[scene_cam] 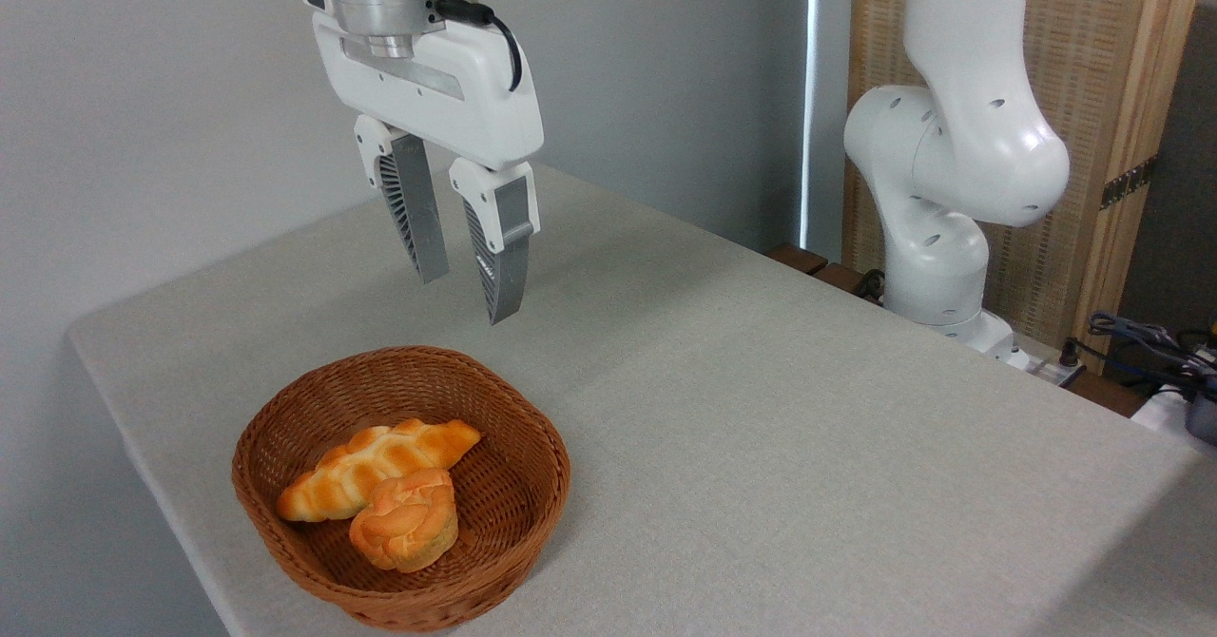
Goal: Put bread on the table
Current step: 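Lower the open gripper toward the round bun in the wicker basket, then descend into the basket and close the gripper on the round bun, then lift the round bun up out of the basket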
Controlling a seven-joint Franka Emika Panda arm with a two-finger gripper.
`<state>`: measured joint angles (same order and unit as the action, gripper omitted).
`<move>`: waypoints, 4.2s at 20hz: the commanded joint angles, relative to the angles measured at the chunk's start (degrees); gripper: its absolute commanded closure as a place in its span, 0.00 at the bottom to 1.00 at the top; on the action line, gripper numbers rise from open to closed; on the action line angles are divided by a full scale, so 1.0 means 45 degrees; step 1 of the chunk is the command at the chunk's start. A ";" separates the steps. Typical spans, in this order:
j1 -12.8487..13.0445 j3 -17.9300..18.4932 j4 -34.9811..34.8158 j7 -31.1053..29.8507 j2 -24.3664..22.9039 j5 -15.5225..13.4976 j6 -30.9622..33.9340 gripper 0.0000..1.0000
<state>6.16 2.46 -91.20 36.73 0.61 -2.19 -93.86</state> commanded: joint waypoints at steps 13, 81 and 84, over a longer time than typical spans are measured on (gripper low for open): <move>0.0116 -0.0779 -0.1800 -0.0213 0.0880 -0.0724 -0.3845 0.00; -0.0509 -0.0507 -0.2017 0.0255 0.3302 -0.0470 -0.6563 0.54; -0.0509 -0.0507 -0.1998 0.0255 0.3244 -0.0490 -0.6563 0.59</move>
<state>4.11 0.32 -99.81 37.52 15.71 -4.57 -121.93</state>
